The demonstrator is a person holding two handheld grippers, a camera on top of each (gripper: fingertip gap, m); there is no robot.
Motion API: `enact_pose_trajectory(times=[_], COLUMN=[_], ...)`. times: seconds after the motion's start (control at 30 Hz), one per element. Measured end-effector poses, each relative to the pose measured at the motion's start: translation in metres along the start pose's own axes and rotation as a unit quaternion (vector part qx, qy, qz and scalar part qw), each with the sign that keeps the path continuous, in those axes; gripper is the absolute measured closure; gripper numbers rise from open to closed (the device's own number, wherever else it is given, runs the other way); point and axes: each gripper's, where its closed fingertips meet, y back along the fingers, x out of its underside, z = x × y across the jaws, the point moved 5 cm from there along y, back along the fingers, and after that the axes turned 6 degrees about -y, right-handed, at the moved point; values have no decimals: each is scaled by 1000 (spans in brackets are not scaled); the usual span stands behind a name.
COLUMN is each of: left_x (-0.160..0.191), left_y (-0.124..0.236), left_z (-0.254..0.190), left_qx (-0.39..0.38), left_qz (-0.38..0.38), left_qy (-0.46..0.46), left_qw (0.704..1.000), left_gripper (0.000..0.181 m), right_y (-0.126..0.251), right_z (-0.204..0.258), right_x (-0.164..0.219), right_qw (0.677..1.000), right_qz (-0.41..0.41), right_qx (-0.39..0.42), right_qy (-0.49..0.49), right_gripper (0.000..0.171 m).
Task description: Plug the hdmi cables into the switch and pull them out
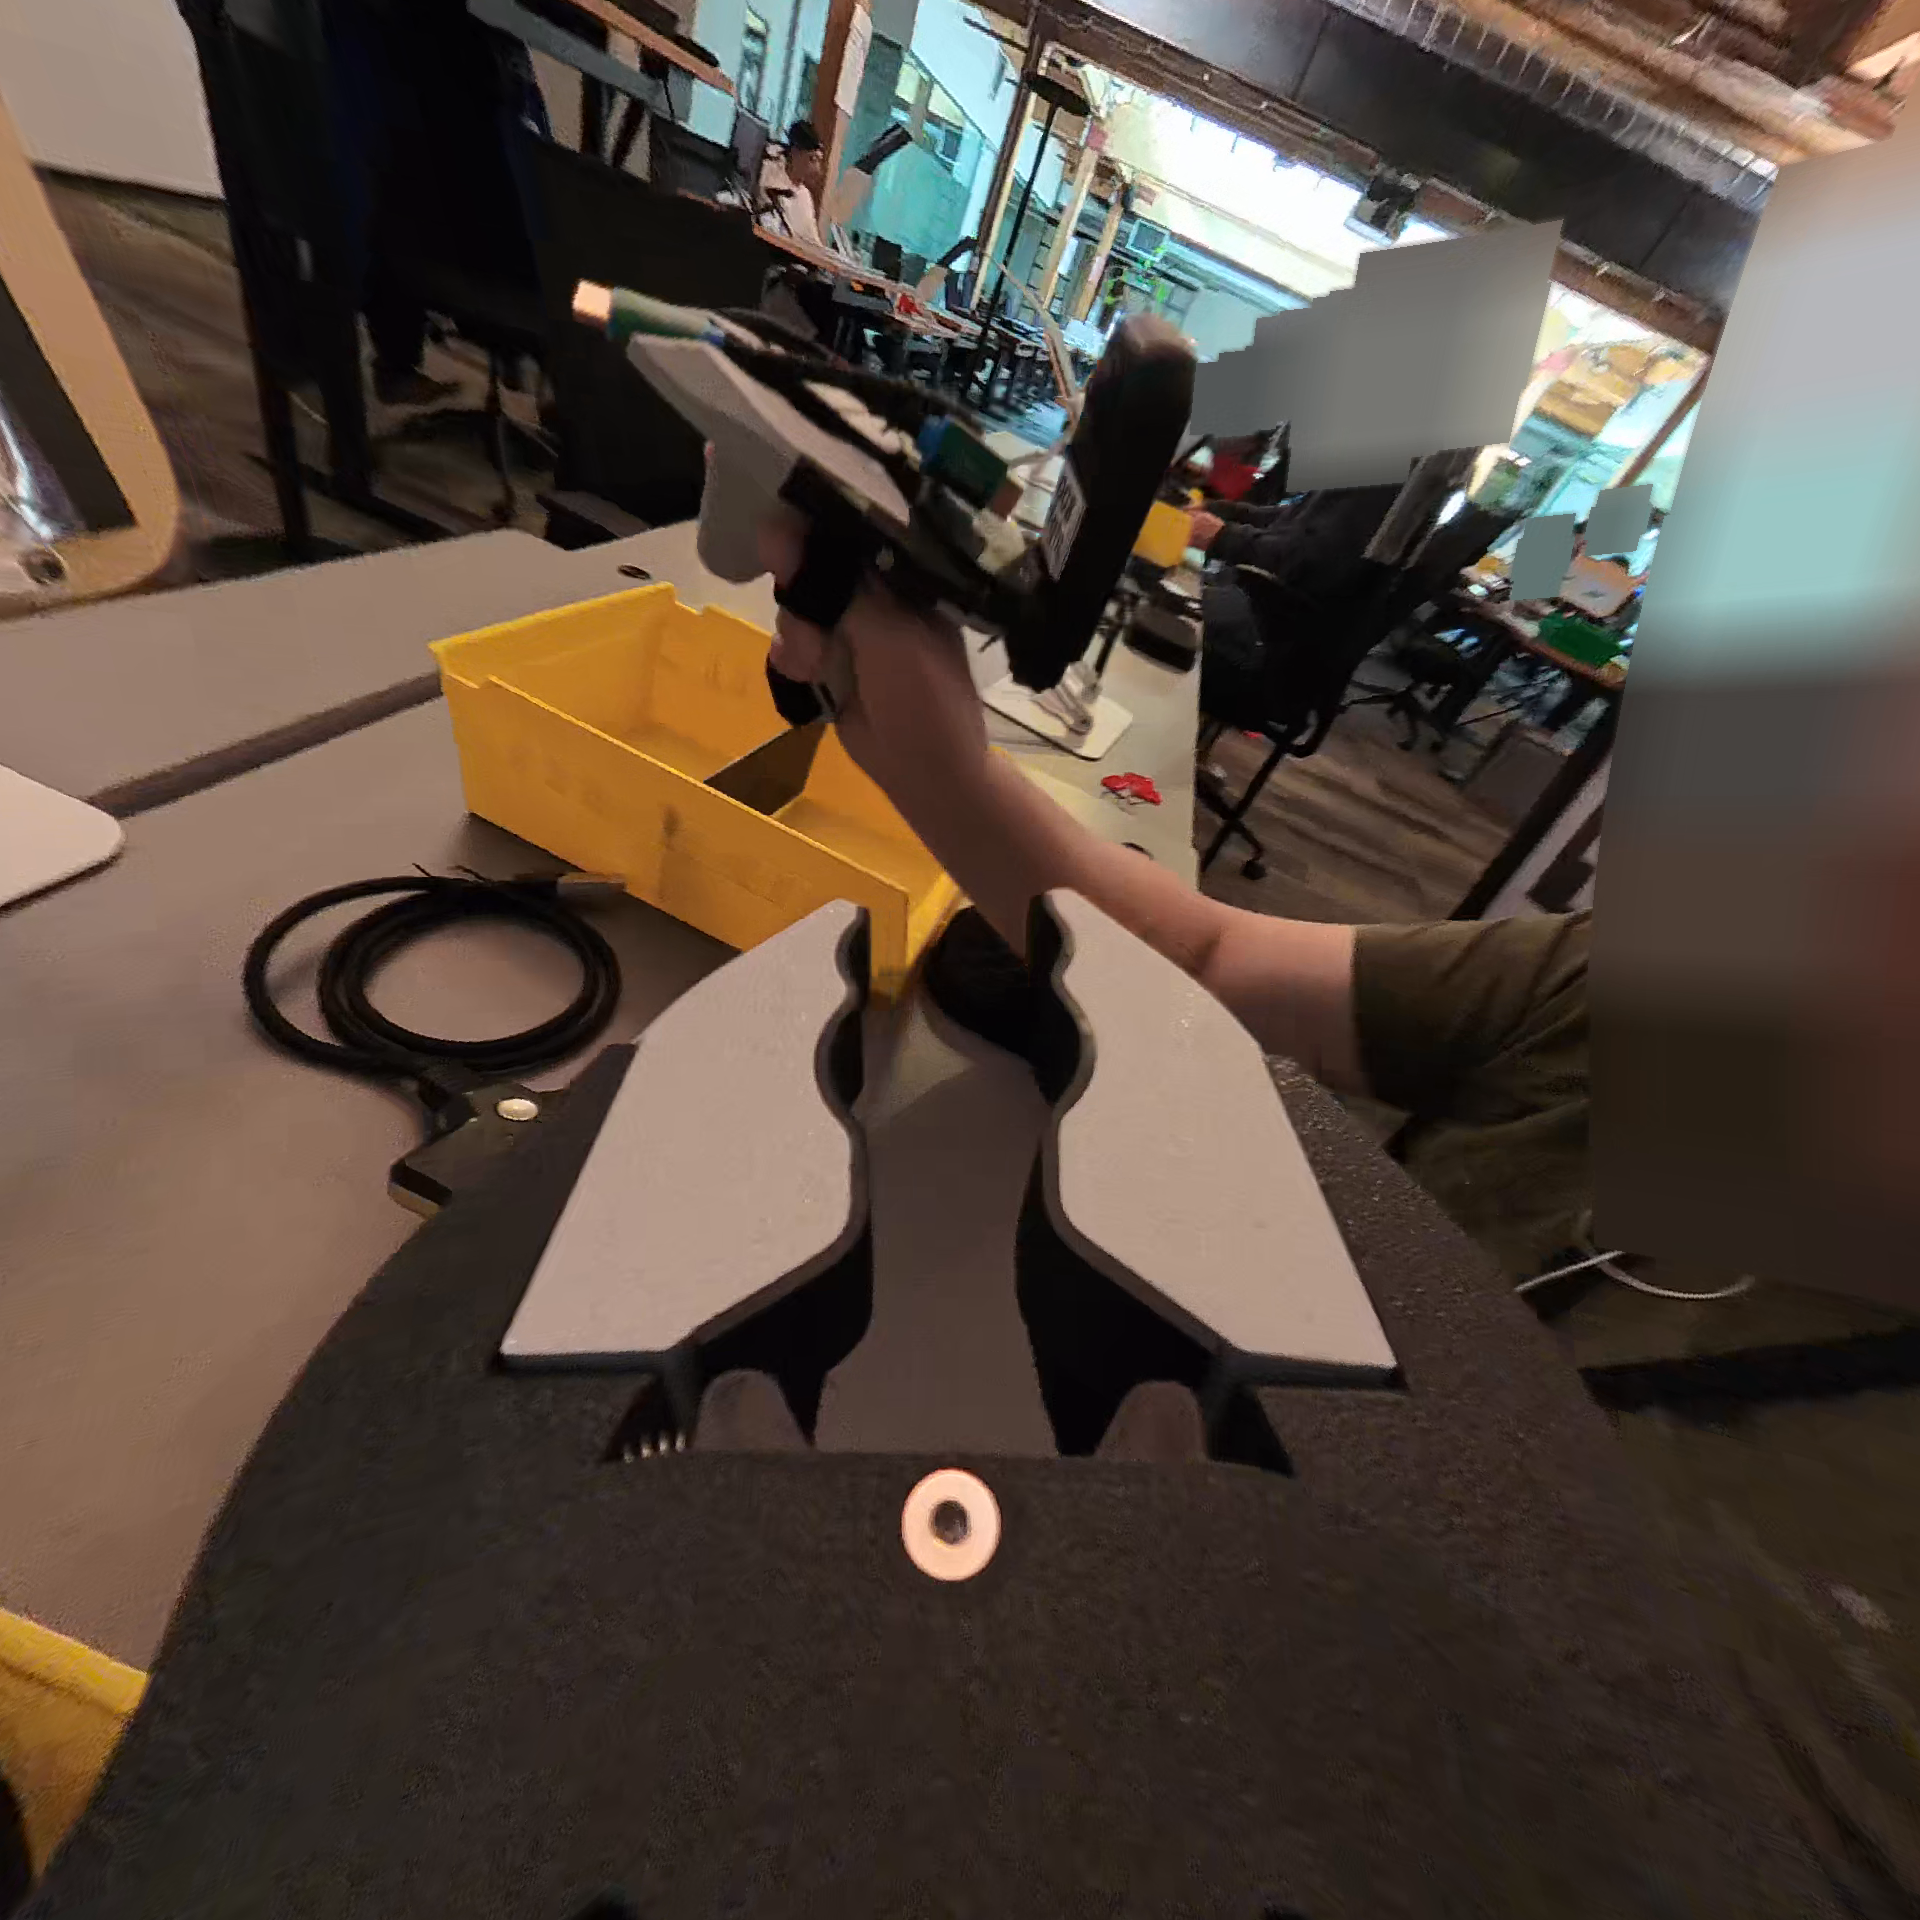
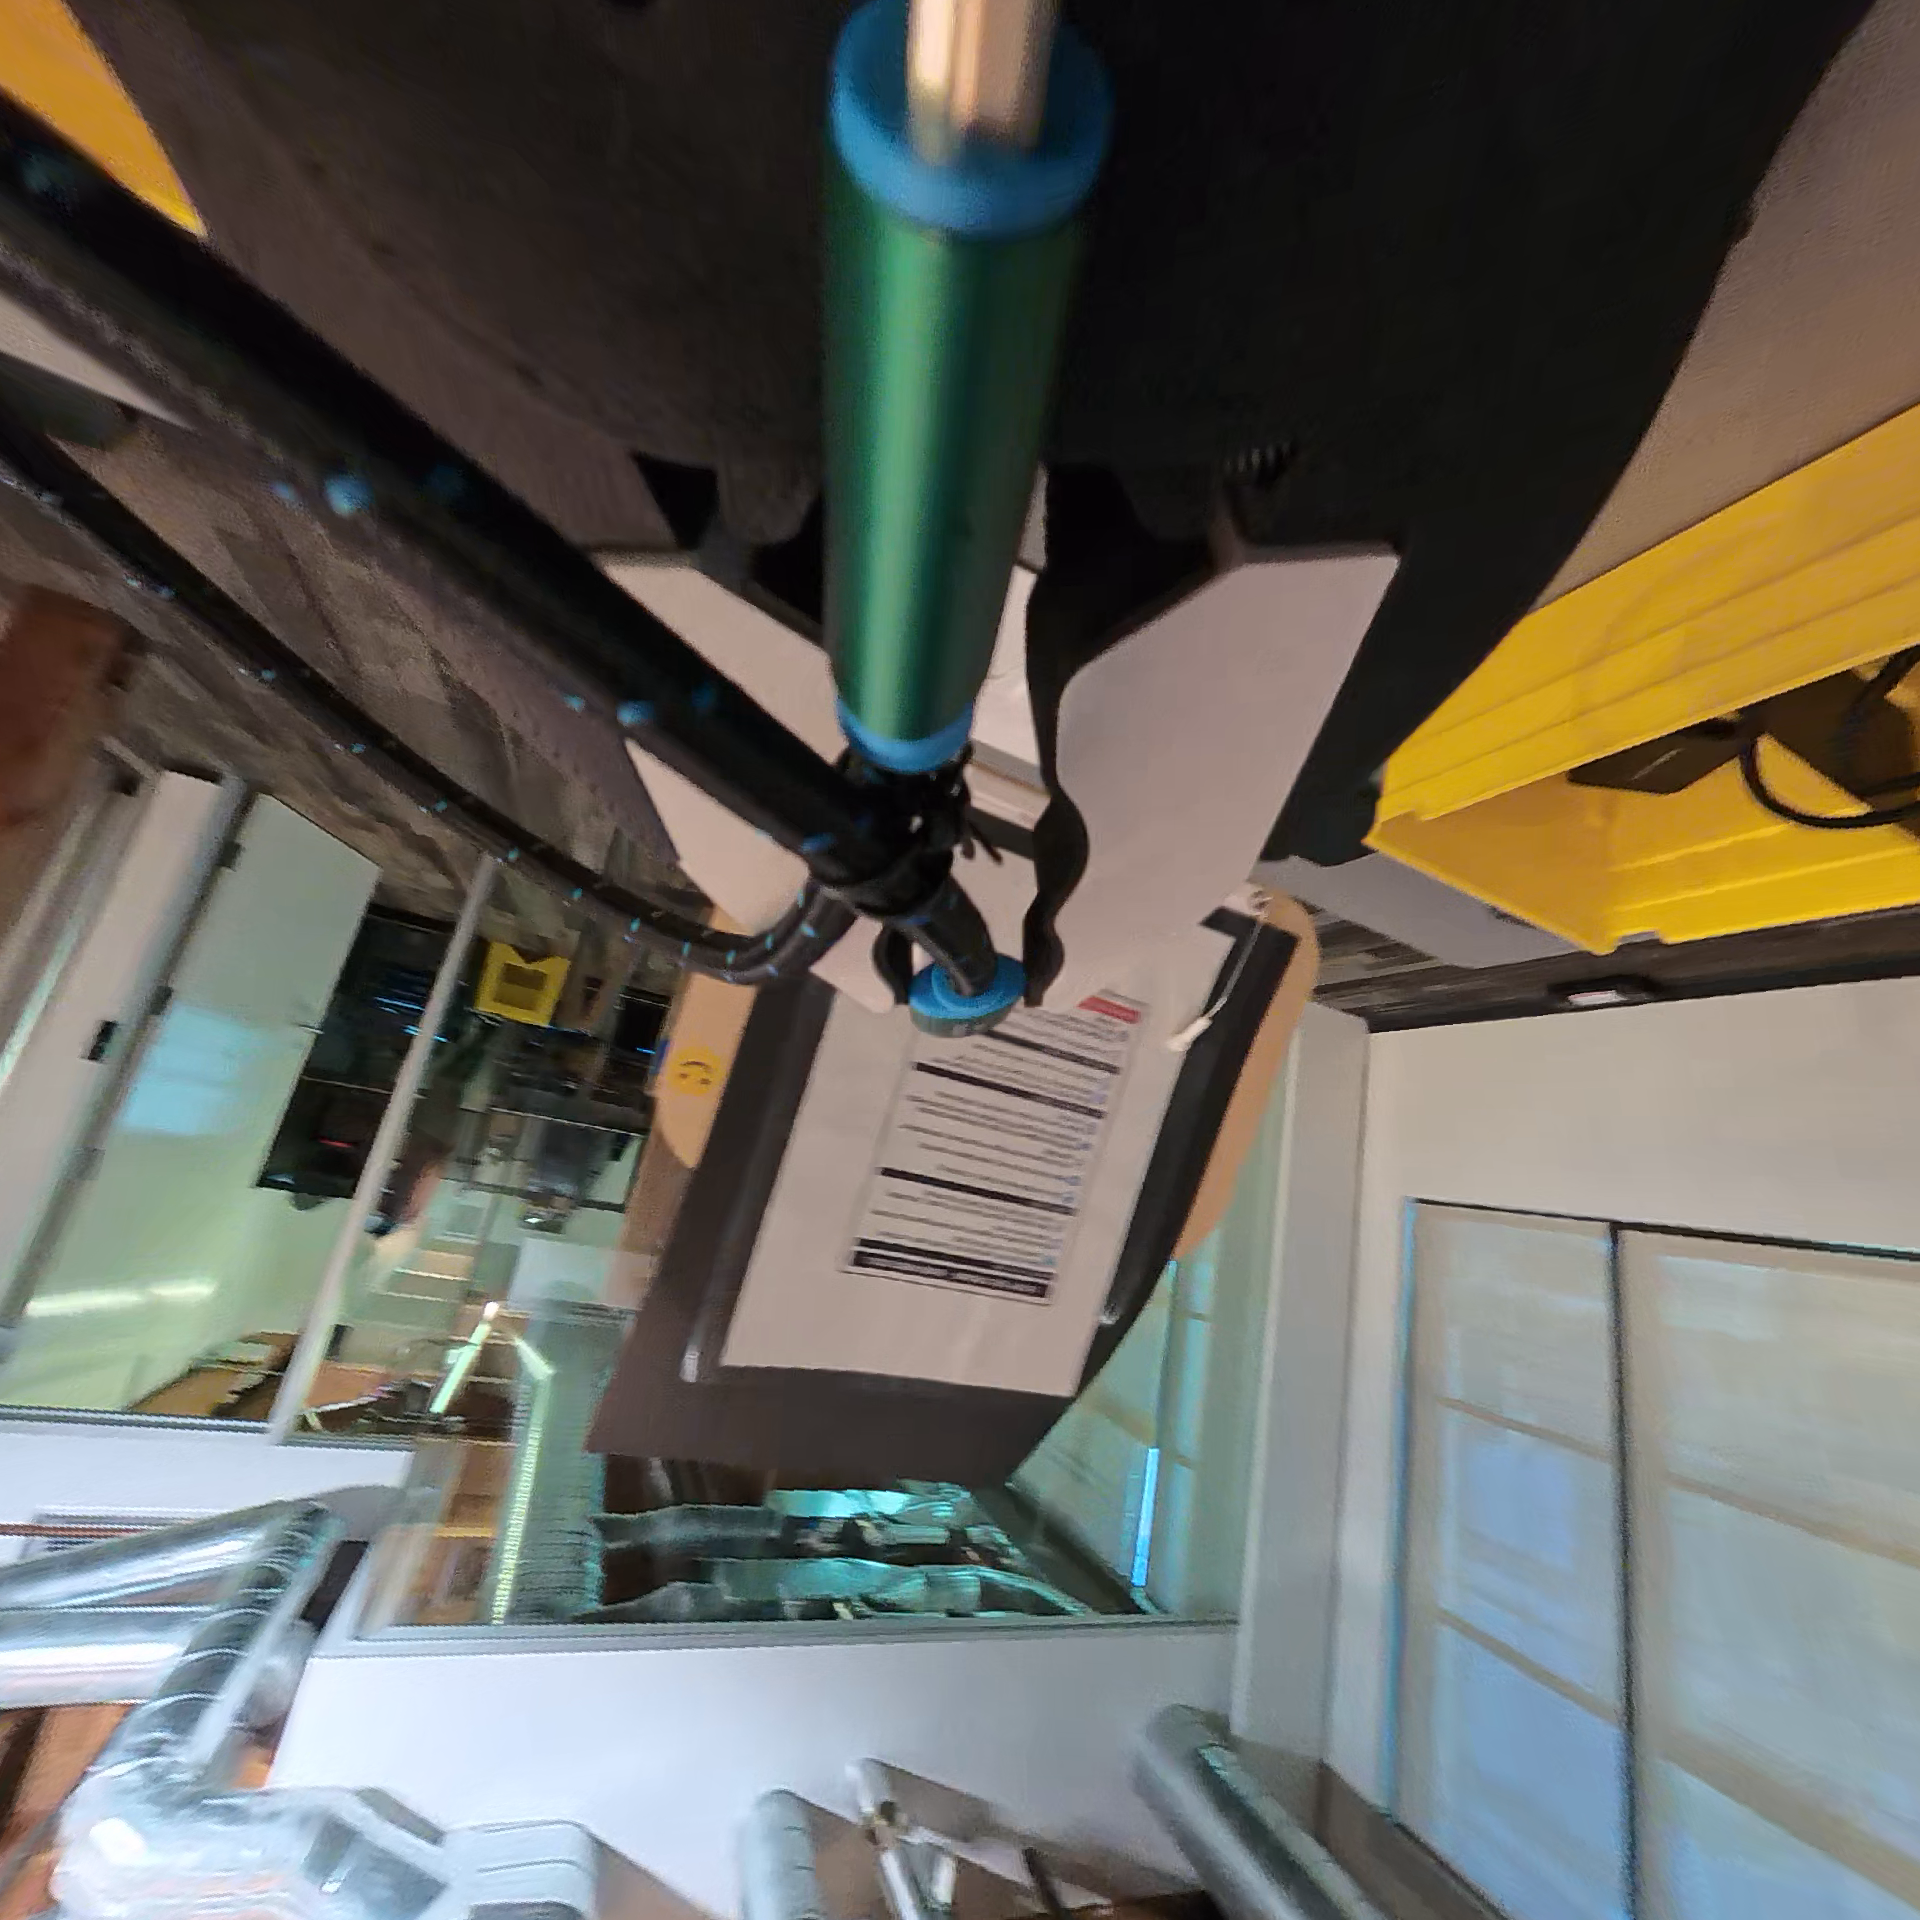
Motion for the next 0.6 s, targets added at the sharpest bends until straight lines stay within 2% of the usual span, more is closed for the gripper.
enact_pose_trajectory(times=[0.27,0.43,0.6], left_x=[26,30,35], left_y=[-31,-42,-47], left_z=[-18,-11,3], left_qx=[-68,-81,-125], left_qz=[-62,-59,-46], left_qy=[-59,-50,-67], left_qw=[994,994,989], left_gripper=[144,141,141], right_y=[8,8,8], right_z=[-53,-66,-71], right_x=[-5,0,1], right_qw=[996,994,992], right_qz=[-3,7,8], right_qx=[92,110,125], right_qy=[-14,-12,1], right_gripper=[151,152,152])
